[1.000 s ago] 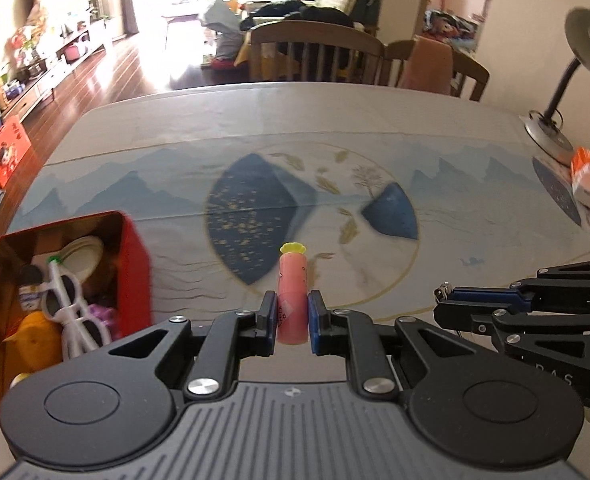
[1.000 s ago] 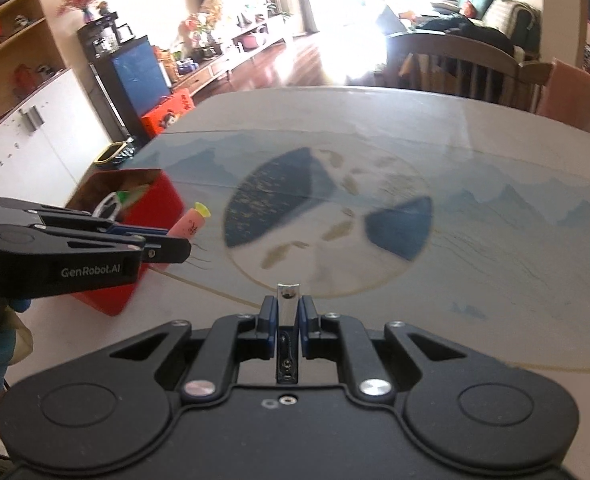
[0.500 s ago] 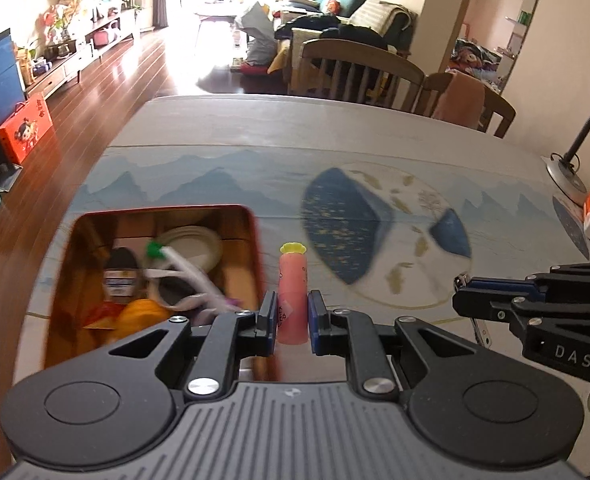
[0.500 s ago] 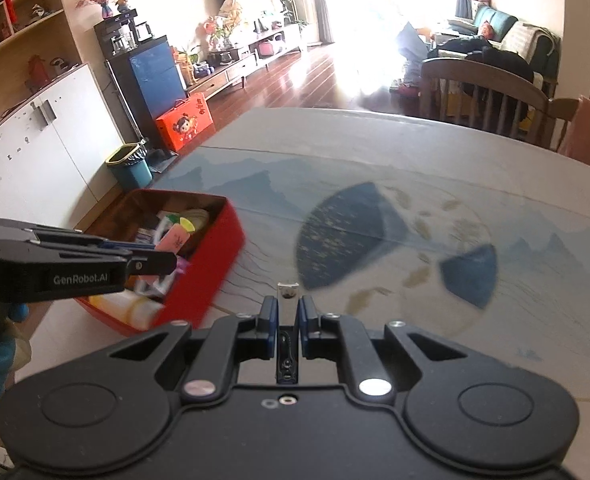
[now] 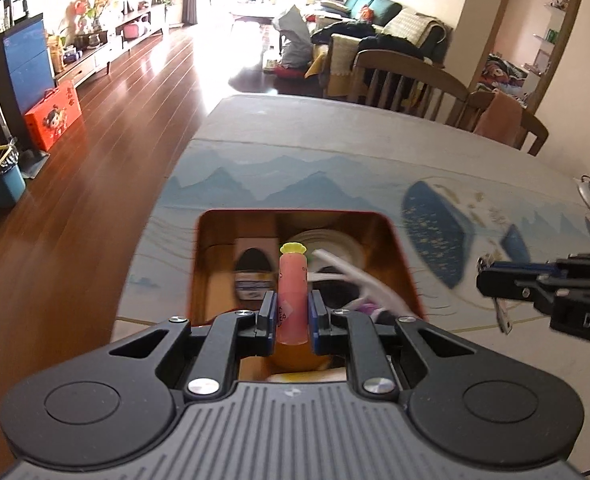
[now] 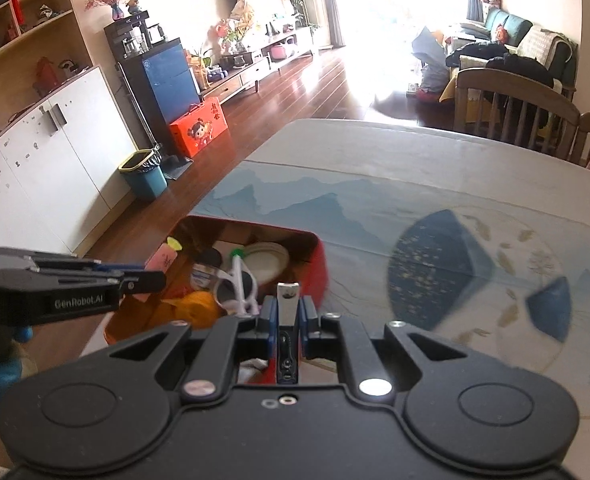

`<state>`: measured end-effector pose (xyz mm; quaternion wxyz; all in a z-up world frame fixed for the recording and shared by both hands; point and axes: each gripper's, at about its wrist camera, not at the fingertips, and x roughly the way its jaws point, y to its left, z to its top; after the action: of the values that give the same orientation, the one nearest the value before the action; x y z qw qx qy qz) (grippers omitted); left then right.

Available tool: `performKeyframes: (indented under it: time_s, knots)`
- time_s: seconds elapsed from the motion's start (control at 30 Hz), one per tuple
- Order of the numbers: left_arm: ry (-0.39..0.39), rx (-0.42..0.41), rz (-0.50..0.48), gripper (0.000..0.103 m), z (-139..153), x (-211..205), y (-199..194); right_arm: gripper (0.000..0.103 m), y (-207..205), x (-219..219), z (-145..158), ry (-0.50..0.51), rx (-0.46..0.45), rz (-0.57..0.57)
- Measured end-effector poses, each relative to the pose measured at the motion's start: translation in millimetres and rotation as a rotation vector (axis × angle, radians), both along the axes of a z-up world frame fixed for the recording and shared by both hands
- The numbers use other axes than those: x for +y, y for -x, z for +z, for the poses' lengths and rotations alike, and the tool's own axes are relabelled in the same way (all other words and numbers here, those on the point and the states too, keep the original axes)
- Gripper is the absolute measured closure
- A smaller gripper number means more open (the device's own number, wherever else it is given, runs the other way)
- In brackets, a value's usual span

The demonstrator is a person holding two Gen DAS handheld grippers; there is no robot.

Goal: Organize rigid objects
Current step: 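Carry the pink tube and nail clipper over the tin with both grippers, then lower both grippers into the tin and open them to release the items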

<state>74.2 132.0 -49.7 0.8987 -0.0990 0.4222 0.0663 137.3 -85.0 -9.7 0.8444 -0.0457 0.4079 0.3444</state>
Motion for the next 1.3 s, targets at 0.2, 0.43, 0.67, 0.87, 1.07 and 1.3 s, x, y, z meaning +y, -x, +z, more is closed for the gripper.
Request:
performKeyframes:
  time_s: [0.2,0.43,0.67,0.87,1.07,1.3]
  knots:
    - [-0.012,0.041,-0.006,0.088,-16.1,20.4,-2.8,0.092,-13.1,30.3,-6.3,0.016,-0.005,-0.009]
    - [-0.035,0.098,-0.036,0.088,-37.4,22.2,-12.5,0.092,-25.8,51.2,-23.4,0.06,0.02,-0.019]
    - [-0.05,0.148,-0.065,0.088,-53.2,16.0,-21.2,0.092,-32.3,62.6,-39.5,0.105,0.045,-0.008]
    - [-0.035,0.18,-0.064,0.088,-62.1,19.0,-27.1,0.092,-37.4,64.4,-49.1,0.121,0.075,-0.01]
    - [-0.036,0.191,-0.063,0.087,-63.9,18.0,-29.3,0.086,-40.3,61.1,-51.6,0.1,0.106,-0.019]
    - [-0.028,0.185,-0.052,0.086,-61.3,20.0,-27.0,0.078,-38.0,49.0,-41.2,0.047,0.101,-0.03]
